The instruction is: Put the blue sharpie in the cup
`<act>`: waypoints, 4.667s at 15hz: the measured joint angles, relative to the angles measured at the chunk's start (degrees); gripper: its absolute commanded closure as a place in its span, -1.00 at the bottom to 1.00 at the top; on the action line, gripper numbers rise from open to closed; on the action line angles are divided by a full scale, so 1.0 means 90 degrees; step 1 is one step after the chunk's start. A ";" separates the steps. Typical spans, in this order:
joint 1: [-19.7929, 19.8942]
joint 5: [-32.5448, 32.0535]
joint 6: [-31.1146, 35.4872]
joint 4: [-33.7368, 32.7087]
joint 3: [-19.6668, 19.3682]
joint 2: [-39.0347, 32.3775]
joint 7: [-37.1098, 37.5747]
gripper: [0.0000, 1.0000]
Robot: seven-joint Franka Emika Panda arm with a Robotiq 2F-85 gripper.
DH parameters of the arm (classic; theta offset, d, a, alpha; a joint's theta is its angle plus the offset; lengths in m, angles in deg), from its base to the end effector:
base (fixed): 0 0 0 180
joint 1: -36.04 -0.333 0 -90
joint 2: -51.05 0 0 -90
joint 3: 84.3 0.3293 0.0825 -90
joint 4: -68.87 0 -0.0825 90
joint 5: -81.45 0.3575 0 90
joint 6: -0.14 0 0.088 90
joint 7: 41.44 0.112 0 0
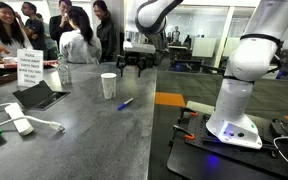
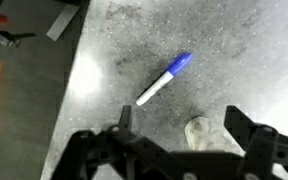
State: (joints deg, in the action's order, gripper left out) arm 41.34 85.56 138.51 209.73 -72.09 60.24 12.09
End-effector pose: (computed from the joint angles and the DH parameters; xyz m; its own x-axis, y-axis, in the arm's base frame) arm 0.4480 0.0557 0.3926 0.6455 -0.7620 0.0516 -0.7555 -0.6470 -0.1029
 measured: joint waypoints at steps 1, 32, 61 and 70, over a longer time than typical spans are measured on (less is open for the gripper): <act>-0.0003 -0.0012 0.0087 0.0019 -0.0033 -0.0096 0.0337 -1.00; -0.0942 -0.0300 0.1838 -0.0201 -0.1491 -0.2636 0.3613 -0.48; -0.1696 -0.4886 -0.1872 -0.1105 -0.1470 -0.0709 0.5440 0.91; -0.1688 -0.6793 -0.3256 -0.2393 -0.0654 -0.1600 0.5368 0.91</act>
State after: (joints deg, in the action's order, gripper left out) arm 26.16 24.43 109.20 188.19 -77.98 45.84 60.40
